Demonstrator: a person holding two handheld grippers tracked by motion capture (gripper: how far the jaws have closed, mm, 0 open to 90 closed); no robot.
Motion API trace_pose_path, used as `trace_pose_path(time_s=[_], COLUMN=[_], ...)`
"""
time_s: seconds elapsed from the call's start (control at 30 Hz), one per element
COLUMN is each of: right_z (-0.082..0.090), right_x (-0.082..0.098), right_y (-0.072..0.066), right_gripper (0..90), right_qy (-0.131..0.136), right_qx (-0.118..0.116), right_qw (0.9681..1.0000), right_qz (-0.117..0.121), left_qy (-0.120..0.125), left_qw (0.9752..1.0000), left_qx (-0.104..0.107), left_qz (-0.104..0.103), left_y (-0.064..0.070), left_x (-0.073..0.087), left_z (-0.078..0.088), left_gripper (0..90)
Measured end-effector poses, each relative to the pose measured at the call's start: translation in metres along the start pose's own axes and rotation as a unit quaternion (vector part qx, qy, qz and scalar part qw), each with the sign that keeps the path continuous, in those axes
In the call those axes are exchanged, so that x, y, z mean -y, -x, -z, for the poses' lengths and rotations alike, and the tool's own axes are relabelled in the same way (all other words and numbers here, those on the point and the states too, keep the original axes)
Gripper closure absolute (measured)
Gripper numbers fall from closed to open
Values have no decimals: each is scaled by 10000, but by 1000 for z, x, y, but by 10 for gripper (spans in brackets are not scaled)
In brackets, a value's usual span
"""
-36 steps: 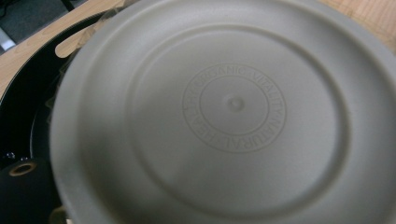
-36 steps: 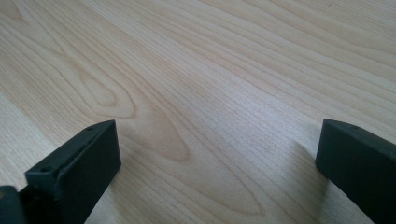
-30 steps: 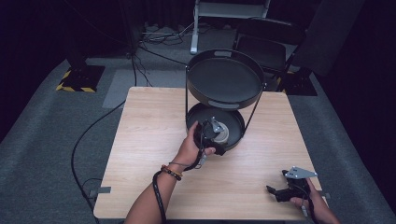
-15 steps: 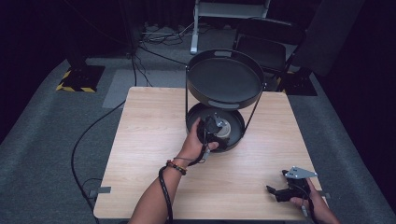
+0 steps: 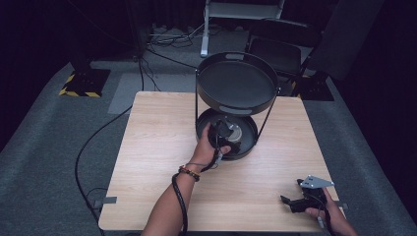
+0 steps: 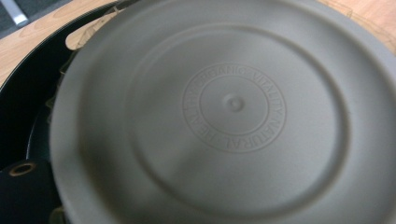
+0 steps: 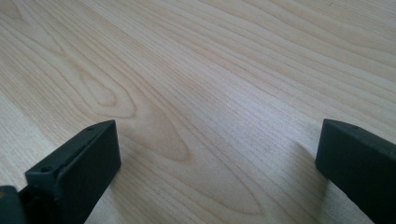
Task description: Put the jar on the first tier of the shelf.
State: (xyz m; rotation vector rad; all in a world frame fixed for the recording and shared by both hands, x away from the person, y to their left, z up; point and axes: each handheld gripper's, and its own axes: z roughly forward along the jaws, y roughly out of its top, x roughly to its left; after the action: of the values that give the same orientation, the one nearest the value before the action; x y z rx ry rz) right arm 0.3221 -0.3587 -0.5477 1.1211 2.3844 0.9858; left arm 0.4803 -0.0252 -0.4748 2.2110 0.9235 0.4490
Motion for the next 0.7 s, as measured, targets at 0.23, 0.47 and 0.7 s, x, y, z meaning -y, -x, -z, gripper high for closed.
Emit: trace_pose_path(time_s=[0.23,0.47,0.7], right_z=[0,0,0], right_x=[0,0,0], right_y=[0,0,0], right_gripper=[0,0,0], right_qy=[-3,-3,-1], right_qx=[2,0,-1], right_qw=[10000,10000,10000], right_qz=[2,4,1], left_qy=[-20,-116,-155], left_qw=[9999,9998,9996], left_qx=[-68,-74,-44], left_qz=[140,141,243], left_y=[-5,-4,-4], left_x=[0,3,6], left_z=[-6,-13,-19], left_gripper=[90,90,90])
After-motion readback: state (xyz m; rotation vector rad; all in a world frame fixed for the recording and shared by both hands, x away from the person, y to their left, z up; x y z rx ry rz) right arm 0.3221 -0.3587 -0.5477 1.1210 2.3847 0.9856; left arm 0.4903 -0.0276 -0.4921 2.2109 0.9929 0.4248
